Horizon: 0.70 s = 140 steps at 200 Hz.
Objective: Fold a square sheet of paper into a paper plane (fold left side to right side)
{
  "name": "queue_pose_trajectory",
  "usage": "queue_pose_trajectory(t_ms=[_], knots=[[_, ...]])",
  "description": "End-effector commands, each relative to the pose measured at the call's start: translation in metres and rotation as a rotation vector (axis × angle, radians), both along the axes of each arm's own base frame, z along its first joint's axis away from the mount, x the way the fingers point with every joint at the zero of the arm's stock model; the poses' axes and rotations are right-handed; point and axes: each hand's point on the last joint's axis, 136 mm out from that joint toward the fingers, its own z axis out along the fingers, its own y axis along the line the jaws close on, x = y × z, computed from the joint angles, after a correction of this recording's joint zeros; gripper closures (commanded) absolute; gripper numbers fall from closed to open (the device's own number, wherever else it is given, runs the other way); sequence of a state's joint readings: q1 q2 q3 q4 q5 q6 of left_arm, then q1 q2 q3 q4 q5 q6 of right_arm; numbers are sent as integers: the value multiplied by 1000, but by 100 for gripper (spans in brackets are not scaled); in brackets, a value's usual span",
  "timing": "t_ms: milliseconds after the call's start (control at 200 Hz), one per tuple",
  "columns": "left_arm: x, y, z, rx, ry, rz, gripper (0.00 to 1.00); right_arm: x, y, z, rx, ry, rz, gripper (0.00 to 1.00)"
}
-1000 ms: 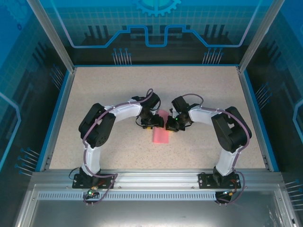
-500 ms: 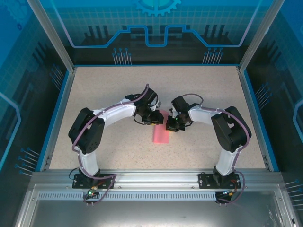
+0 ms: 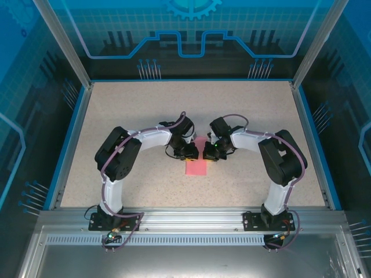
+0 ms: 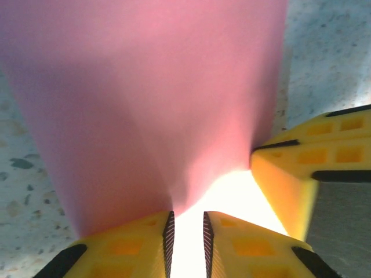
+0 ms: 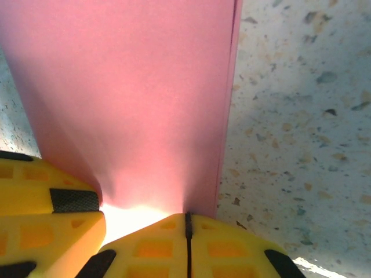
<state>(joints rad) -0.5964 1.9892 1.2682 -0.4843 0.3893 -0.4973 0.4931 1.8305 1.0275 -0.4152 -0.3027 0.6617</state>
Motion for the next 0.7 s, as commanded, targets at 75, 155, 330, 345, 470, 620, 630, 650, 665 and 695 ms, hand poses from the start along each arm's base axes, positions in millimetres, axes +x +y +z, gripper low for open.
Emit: queue_pose_trajectory(t_ms=[75, 155, 330, 345, 470, 620, 630, 650, 665, 695], knots=[[-2, 23, -23, 48, 27, 28, 76, -29, -27, -35, -163, 114, 18, 93], [-2, 31, -26, 52, 34, 43, 76, -30, -27, -35, -166, 116, 20, 93], [-2, 44, -26, 55, 41, 59, 75, -30, -29, -35, -175, 113, 20, 94], [-2, 45, -25, 54, 39, 59, 75, -30, -29, -35, -174, 114, 20, 93], [1, 56, -17, 52, 24, 72, 75, -29, -29, -34, -175, 112, 21, 94], [6, 67, -7, 43, 6, 90, 75, -29, -28, -33, -172, 111, 21, 94], [7, 67, -6, 39, 4, 90, 75, -29, -28, -34, -172, 113, 21, 94], [7, 66, -4, 29, -1, 88, 76, -28, -28, -33, -169, 111, 21, 94], [8, 65, -1, 23, -7, 85, 76, -28, -27, -33, -169, 108, 23, 94], [9, 62, 4, 2, -19, 80, 76, -28, -27, -32, -166, 107, 22, 94]])
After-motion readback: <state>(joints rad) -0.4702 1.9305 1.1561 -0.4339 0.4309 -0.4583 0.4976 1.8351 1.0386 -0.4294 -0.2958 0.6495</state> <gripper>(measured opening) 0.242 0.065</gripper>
